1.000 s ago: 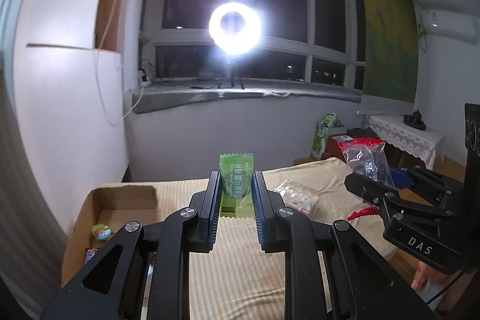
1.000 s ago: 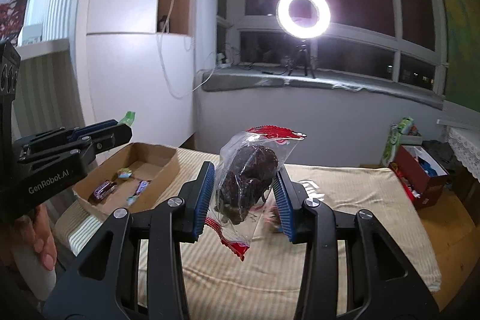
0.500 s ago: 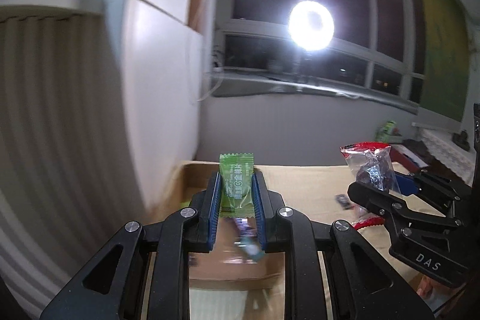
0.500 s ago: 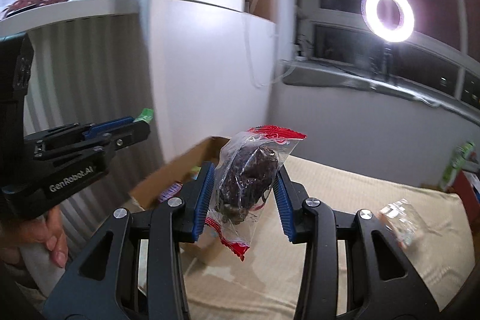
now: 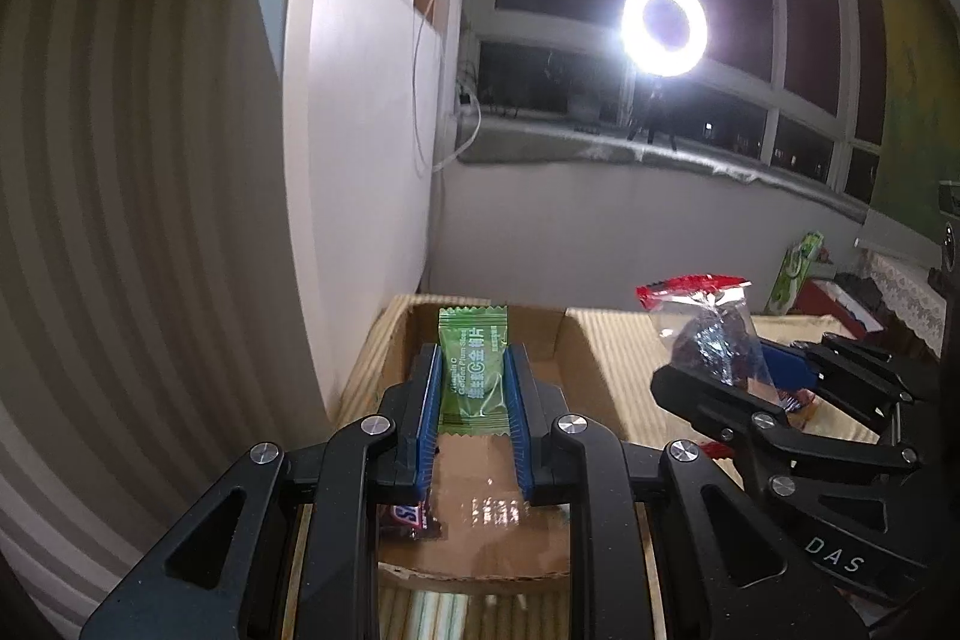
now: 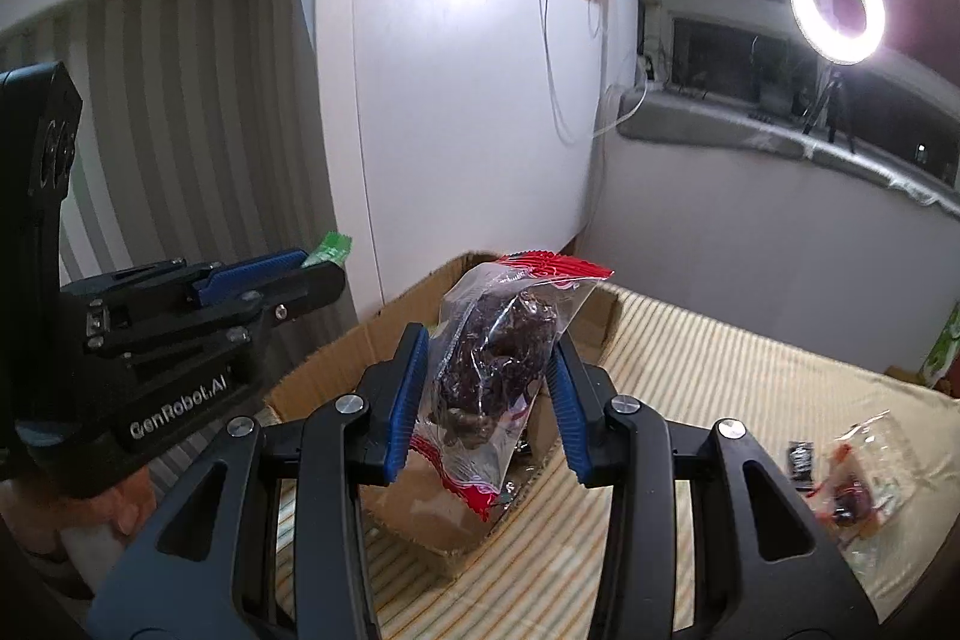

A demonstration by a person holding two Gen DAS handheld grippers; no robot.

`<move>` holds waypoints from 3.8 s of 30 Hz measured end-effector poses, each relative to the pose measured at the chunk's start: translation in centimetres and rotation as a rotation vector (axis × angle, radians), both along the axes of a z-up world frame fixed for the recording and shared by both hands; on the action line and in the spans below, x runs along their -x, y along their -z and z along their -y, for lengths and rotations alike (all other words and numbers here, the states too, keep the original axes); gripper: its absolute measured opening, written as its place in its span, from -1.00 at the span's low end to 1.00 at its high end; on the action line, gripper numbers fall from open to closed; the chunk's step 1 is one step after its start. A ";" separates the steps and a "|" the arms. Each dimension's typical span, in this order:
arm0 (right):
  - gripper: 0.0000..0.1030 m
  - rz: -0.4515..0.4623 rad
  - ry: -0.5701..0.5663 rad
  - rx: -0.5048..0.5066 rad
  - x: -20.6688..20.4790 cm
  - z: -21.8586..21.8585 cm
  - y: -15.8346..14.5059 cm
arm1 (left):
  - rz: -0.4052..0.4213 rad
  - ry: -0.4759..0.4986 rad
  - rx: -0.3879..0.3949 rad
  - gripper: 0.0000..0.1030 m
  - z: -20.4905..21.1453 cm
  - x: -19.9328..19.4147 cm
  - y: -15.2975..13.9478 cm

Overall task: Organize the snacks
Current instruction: 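Open the left tool over the box while the right tool releases the sweets bag into it, then move both open tools back over the bread bag and remaining sweets, then grasp the small wrapped sweet with the left tool while the right tool grasps the green candy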

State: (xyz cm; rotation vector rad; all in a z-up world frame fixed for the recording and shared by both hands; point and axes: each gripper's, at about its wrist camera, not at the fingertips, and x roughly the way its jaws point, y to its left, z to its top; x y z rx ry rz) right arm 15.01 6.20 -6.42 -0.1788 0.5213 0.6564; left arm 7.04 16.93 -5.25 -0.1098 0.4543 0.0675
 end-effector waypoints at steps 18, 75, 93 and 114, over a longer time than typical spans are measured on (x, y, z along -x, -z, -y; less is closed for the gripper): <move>0.03 -0.059 -0.009 0.048 -3.5 -1.6 3.5 | -0.091 -0.089 -0.009 0.38 -2.3 -2.9 3.4; 0.04 -0.137 0.513 -0.076 -1.2 28.9 6.3 | -0.142 0.316 -0.135 0.54 21.9 -7.2 3.3; 0.17 -0.318 0.438 0.025 -5.4 30.3 10.8 | -0.434 0.472 -0.043 0.54 26.1 -13.8 11.1; -0.69 -0.323 0.319 0.049 -6.3 30.6 10.5 | -0.427 0.693 -0.123 -0.52 29.2 -14.7 10.8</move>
